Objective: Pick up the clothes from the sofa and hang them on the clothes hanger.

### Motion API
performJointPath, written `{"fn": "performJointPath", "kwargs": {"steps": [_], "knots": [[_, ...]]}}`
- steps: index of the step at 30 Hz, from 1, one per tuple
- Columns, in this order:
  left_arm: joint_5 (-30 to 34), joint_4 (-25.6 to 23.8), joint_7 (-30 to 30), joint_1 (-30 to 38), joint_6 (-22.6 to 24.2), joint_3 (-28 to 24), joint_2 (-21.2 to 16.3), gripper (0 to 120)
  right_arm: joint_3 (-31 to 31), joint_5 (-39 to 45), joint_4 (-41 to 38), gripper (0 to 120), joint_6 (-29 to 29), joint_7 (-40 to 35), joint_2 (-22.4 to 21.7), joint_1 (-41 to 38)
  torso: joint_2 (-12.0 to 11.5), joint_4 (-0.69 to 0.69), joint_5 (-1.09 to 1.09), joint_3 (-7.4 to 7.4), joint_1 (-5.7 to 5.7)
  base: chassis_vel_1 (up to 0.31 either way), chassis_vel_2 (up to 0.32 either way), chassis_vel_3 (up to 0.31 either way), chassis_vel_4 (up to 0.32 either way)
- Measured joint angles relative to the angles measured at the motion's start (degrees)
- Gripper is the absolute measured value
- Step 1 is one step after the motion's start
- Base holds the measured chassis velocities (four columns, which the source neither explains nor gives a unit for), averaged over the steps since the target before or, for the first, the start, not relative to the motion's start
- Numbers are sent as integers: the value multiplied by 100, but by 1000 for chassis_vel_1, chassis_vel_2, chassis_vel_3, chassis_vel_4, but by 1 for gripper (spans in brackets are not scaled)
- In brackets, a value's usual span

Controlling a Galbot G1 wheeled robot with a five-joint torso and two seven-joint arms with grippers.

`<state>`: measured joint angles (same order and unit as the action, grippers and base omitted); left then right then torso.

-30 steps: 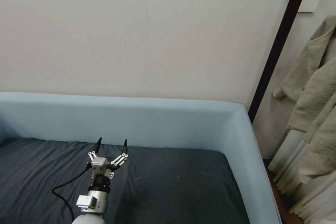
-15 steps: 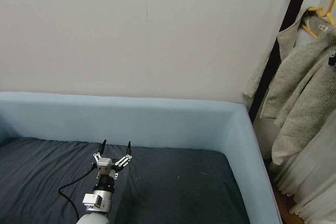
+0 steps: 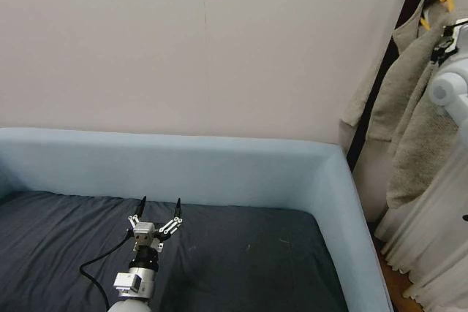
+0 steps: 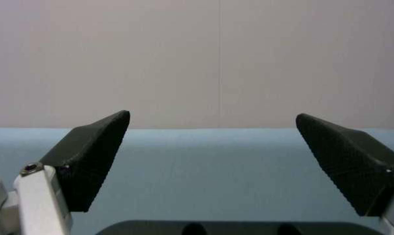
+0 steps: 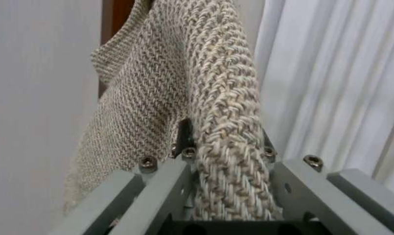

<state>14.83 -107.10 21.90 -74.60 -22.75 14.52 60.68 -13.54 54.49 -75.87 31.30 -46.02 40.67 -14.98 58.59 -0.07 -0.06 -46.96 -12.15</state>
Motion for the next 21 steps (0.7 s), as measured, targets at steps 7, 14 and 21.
{"fn": "performJointPath", "kwargs": {"steps": [7,14,21], "knots": [[28,-24,3,-13,-20,46,-41,100,-451,273,733,5,66,-386,394,-579,0,0,0,0,0,0,0,0,0],[36,-11,7,6,-23,27,-10,100,-511,702,988,5,126,-657,637,-705,0,-2,1,0,0,0,0,0,0],[100,26,18,19,-27,55,-32,100,-424,929,1080,5,131,-877,949,-654,0,0,-1,1,0,0,0,0,0]]}}
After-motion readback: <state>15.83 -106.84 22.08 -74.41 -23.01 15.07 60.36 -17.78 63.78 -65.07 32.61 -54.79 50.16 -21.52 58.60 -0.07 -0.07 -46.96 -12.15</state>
